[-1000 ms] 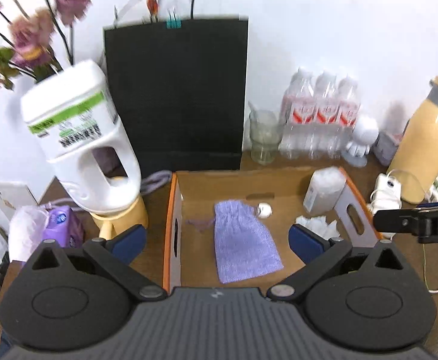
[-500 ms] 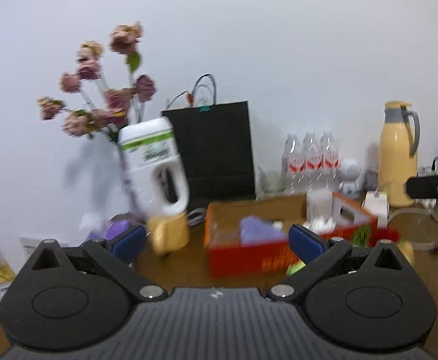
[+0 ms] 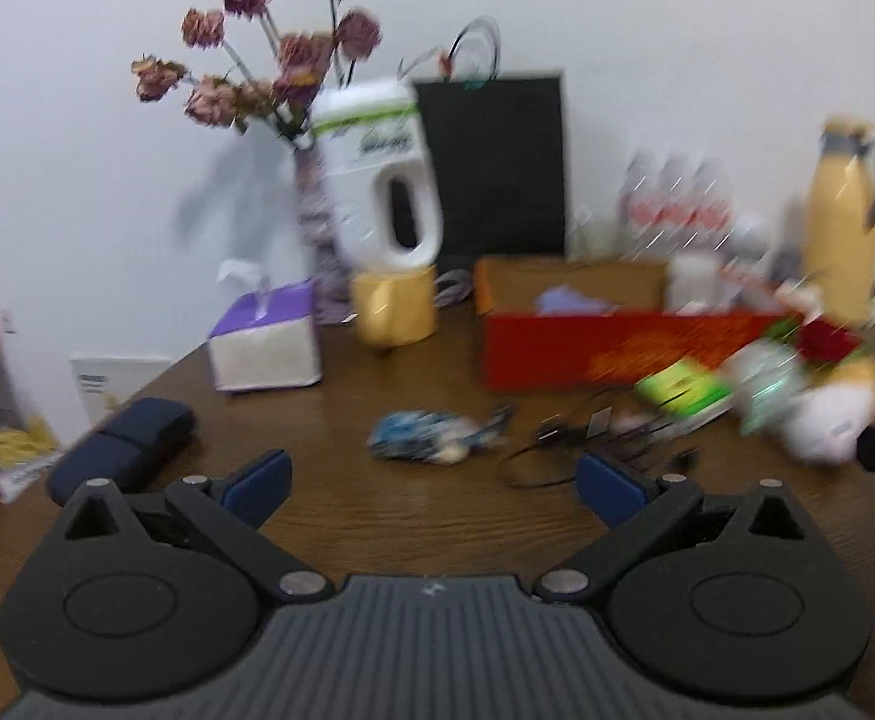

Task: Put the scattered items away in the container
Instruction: 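Grasp the blue plastic bag with the left gripper while the right grasps the black plug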

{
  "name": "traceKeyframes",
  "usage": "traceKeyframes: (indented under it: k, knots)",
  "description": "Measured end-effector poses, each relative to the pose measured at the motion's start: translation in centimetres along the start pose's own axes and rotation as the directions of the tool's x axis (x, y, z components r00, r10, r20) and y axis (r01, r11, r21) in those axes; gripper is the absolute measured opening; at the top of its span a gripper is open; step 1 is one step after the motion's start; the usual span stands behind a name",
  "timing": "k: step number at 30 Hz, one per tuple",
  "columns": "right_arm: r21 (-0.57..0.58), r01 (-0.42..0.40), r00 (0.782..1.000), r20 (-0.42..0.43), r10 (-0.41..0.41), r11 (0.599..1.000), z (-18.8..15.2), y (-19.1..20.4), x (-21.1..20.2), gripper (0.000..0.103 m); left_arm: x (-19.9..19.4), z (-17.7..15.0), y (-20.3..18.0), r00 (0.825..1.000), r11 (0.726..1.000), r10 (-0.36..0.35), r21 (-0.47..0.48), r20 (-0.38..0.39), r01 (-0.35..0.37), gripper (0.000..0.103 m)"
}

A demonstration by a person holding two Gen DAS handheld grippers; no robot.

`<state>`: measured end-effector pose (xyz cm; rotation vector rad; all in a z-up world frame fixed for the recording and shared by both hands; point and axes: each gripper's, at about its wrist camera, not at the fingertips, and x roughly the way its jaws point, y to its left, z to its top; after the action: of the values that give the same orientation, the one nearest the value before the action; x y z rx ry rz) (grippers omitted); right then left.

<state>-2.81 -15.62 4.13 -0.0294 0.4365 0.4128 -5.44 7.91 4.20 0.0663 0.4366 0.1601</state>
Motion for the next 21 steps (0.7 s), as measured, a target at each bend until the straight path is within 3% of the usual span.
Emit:
traceKeyframes:
  k: [3, 7, 10, 13, 16, 18, 21]
  knots:
    - [-0.062, -0.076, 0.996, -0.052, 0.072, 0.995, 1.6, 1.0, 3.0, 0.095, 2.8, 0.9, 1.3, 0.999, 1.000, -0.004, 0.015, -0.050, 0.005, 0.103]
    - [-0.079, -0.164, 0.985, -0.066, 0.159, 0.983, 5.4, 2.3, 7.0, 0.085, 6.9, 2.5, 2.8, 0.996, 0.998, -0.043, -0.054, -0.075, 0.039, 0.103]
    - [-0.051, -0.221, 0.970, -0.114, 0.215, 0.974, 7.9, 2.6, 11.0, 0.070, 10.4, 3.6, 3.0, 0.987, 0.992, -0.079, -0.104, -0.140, 0.065, 0.103]
    - [0.000, -0.249, 0.952, -0.181, 0.245, 0.968, 8.6, 2.7, 14.5, 0.055, 12.7, 3.9, 2.9, 0.969, 0.979, -0.172, -0.143, -0.178, 0.147, 0.103]
    - [0.044, -0.264, 0.936, -0.228, 0.267, 0.963, 8.8, 2.9, 16.8, 0.046, 13.9, 3.6, 2.2, 0.967, 0.985, -0.164, -0.085, -0.195, 0.149, 0.102]
    - [0.038, -0.268, 0.928, -0.259, 0.268, 0.963, 8.8, 3.5, 18.3, 0.044, 14.4, 3.3, 1.9, 0.964, 0.989, -0.145, -0.044, -0.221, 0.139, 0.097]
    - [0.012, -0.271, 0.916, -0.305, 0.261, 0.963, 8.6, 4.8, 20.2, 0.042, 14.7, 2.9, 2.6, 0.959, 0.985, -0.162, -0.093, -0.234, 0.144, 0.070]
